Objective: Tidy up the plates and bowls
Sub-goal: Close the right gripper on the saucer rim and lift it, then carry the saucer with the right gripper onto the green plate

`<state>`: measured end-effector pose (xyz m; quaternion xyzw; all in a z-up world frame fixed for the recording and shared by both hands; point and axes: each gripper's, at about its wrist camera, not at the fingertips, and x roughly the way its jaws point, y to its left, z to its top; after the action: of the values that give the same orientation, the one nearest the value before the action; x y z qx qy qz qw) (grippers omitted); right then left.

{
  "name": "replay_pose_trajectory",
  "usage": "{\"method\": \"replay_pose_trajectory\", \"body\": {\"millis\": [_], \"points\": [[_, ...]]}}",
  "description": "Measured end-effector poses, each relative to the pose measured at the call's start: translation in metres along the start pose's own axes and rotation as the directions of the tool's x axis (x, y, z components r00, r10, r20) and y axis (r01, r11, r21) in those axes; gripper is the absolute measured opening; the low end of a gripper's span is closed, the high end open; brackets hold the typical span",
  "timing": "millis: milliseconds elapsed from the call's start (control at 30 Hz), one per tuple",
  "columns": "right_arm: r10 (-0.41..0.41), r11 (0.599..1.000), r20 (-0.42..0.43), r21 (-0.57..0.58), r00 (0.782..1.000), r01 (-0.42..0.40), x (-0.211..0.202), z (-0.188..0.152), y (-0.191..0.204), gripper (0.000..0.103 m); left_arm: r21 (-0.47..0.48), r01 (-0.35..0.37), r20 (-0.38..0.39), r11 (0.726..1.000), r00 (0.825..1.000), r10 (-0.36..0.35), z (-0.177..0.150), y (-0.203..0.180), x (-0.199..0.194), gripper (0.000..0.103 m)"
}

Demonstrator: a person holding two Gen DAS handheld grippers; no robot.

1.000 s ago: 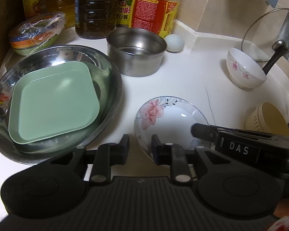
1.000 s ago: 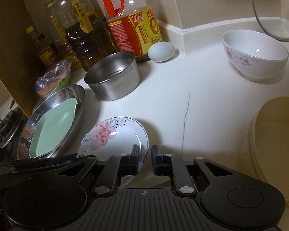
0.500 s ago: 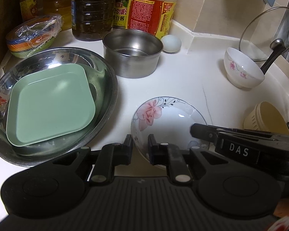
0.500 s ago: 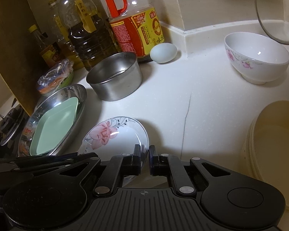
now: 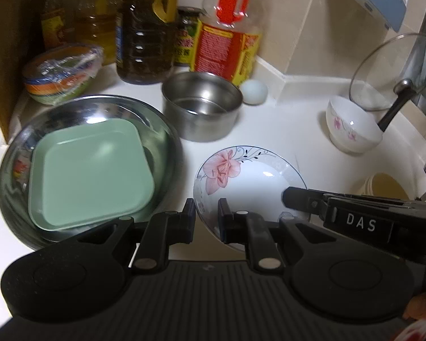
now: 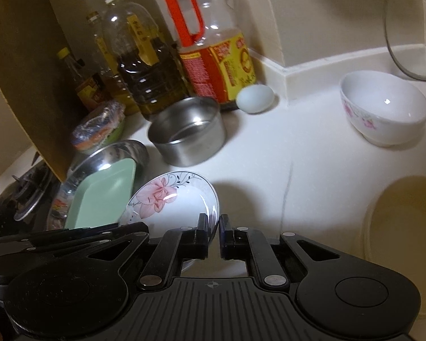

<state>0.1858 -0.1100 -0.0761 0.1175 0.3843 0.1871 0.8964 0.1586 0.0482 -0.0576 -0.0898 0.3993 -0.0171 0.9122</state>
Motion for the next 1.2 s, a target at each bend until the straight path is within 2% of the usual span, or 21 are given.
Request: {"method": "replay_pose_trajectory", "body": {"millis": [300,600,833,1200], "points": [[0.078,0.995,-0.005,-0.060,0.997,-0.078,0.012,0.012,0.035,0.008,-0.056,-0.059,0.043,0.997,0.997,0.061,0.006,0.035,-0.021,0.014],[0.137,0.984,-0.043,-0.113,0.990,-0.141,0.040,0.018,0.076,0.008,-0.117,-0.122,0.048,0.986,0.991,0.128,0.009,0.077,-0.030,0.014],[0.146,0.980,-0.088,-0.124,0.985,-0.156,0.067,0.019,0.097,0.008,-0.138,-0.154,0.024,0.978,0.987,0.159,0.011,0.105,-0.024,0.015],[0.120,0.983,-0.120,-0.123,0.986,-0.134,0.103,0.024,0.112,0.008,-0.144,-0.160,-0.015,0.977,0.987,0.159,0.019,0.132,-0.003,0.014]]}}
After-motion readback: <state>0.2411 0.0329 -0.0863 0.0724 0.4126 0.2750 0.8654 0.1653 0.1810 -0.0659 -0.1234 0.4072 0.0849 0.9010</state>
